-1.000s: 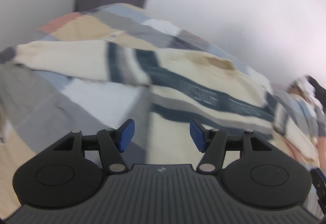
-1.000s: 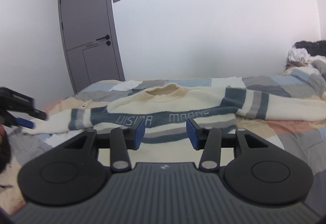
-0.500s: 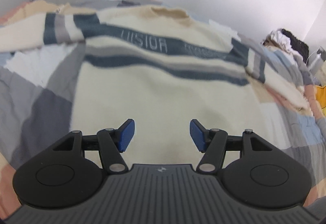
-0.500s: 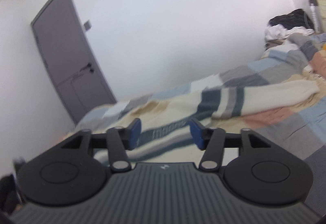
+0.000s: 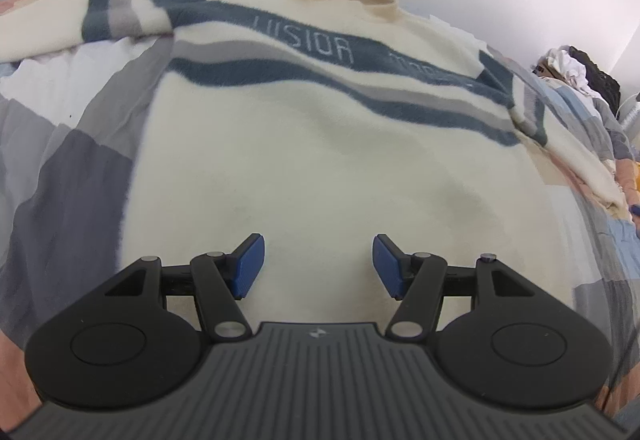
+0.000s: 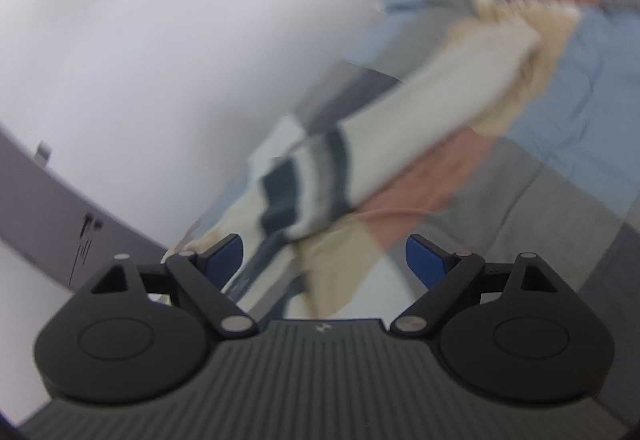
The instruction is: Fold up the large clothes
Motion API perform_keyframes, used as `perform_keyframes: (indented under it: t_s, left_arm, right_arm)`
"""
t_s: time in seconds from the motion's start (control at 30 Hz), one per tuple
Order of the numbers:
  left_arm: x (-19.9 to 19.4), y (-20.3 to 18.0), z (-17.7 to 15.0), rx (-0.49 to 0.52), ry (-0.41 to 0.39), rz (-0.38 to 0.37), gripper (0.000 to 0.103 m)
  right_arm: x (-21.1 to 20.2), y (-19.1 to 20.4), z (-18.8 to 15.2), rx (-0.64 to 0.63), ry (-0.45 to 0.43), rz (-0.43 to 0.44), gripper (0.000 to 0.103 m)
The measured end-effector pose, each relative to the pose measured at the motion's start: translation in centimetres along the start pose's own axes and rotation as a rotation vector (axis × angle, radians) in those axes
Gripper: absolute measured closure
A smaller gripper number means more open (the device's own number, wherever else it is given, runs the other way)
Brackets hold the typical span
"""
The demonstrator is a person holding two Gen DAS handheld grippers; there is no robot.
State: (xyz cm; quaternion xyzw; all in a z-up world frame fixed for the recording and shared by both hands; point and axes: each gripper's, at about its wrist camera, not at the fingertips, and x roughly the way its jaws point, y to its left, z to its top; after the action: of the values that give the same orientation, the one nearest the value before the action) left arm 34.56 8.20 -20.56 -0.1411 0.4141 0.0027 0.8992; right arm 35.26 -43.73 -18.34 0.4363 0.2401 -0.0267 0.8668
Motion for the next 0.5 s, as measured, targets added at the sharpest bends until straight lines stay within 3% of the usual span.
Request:
perform_keyframes:
  t_s: [0.1,0.3,0.37,0.5]
  left_arm:
    - [0.4,-0.3,0.2,0.018,-0.011,0.016,0.037]
    - [1.6,-0.9,0.4,0.01,-0.044,0.048,0.037]
    - [1.3,-0.5,0.2,-0.068,-0.094,0.061,0.037]
    - [1.9,-0.5,0.8,-0.089,-0.083,0.06,0.037]
  right_arm:
    - [4.2,-3.1,1.4,0.064,0.002,-0.051,0.013]
    - [10.8,-8.0,4.4,0.178,-0.064,-0.04,0.021]
    - [12.5,-8.7,5.1,0.163,-0.088,-0.078,0.034]
    - [14.5,-8.4,6.8,0.147,-0.186,-0.153,0.033]
